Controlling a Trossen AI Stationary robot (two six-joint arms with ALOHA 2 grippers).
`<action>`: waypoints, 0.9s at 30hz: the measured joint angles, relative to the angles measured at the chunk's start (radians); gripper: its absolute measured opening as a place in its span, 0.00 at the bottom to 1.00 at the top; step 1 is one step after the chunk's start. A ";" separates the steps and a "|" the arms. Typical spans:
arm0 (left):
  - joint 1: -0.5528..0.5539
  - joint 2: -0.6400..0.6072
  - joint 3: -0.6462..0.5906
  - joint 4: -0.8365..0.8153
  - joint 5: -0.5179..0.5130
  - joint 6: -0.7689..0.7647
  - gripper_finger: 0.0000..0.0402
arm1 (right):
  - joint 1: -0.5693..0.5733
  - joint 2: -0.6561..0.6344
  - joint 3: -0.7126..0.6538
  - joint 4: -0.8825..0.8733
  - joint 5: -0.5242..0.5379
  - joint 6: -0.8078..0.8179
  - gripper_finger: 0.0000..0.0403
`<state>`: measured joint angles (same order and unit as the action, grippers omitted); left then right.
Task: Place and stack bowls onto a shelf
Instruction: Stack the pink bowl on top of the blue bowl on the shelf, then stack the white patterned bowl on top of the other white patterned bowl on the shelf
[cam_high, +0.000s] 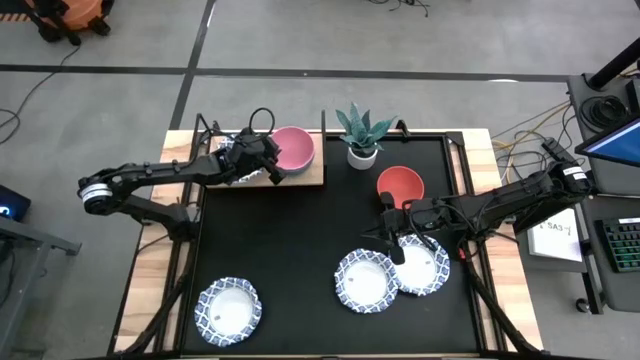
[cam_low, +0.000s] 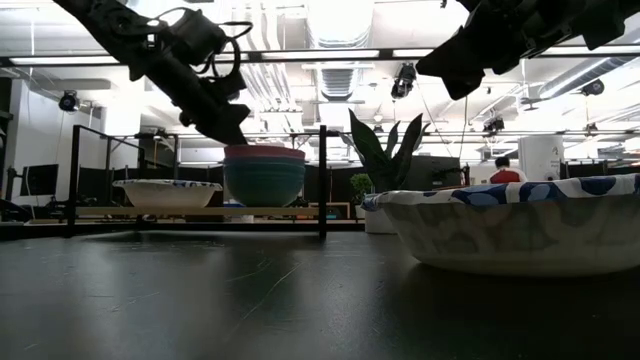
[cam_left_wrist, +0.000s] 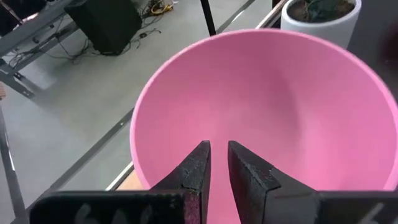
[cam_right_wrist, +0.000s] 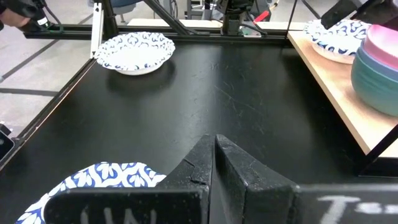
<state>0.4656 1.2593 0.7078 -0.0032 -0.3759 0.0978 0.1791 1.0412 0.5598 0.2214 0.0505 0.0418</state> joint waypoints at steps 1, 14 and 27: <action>0.000 0.000 0.000 0.003 0.000 0.002 0.10 | 0.000 0.000 0.000 0.000 0.000 0.000 0.02; -0.187 -0.104 0.225 -0.336 0.002 -0.134 0.10 | 0.000 0.000 0.000 0.000 0.000 0.003 0.02; -0.804 -0.017 0.502 -0.950 0.115 -1.136 0.10 | 0.000 0.000 0.000 0.000 -0.036 0.028 0.02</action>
<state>-0.3385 1.2425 1.2097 -0.9535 -0.2606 -1.0382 0.1791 1.0412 0.5598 0.2213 0.0147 0.0702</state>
